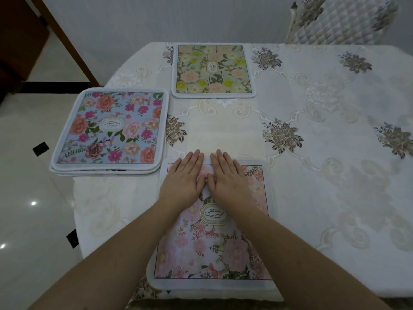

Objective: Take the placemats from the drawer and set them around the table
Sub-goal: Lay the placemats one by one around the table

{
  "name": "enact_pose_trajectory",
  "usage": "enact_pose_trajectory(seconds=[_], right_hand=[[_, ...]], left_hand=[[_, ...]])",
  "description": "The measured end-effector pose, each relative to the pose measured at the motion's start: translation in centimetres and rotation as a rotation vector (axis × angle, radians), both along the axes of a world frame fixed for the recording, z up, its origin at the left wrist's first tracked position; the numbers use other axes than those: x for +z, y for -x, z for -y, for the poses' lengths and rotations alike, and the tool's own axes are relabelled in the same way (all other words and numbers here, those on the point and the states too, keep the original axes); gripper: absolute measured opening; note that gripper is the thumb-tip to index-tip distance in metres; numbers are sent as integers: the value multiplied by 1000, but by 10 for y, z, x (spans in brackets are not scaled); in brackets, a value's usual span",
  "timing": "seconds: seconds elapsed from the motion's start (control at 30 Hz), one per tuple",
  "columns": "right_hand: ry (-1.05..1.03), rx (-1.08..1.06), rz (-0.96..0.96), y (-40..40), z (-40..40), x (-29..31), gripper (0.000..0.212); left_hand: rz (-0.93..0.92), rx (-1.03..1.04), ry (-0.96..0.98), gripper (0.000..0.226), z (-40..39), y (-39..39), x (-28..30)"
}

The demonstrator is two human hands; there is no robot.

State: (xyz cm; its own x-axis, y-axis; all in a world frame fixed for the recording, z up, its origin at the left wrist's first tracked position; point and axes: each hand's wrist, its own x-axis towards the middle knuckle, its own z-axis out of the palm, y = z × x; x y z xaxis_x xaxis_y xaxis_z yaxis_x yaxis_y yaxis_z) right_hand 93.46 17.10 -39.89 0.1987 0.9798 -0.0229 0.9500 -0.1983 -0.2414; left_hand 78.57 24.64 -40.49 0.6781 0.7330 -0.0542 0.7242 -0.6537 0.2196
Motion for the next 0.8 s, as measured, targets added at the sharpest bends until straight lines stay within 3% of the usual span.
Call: enact_pose_trajectory(seconds=[0.4,0.57,0.8], right_hand=[[77,-193,2,-72,39,9,71],[133,-227,31,-82,51,14,65],[28,-294,-119,-25,81,32,59]], left_hand=[[-48,61,-7,71,-1,52,5],[-137,26,-63,74,-1,62,17],[-8,107,42,69,39,52,36]])
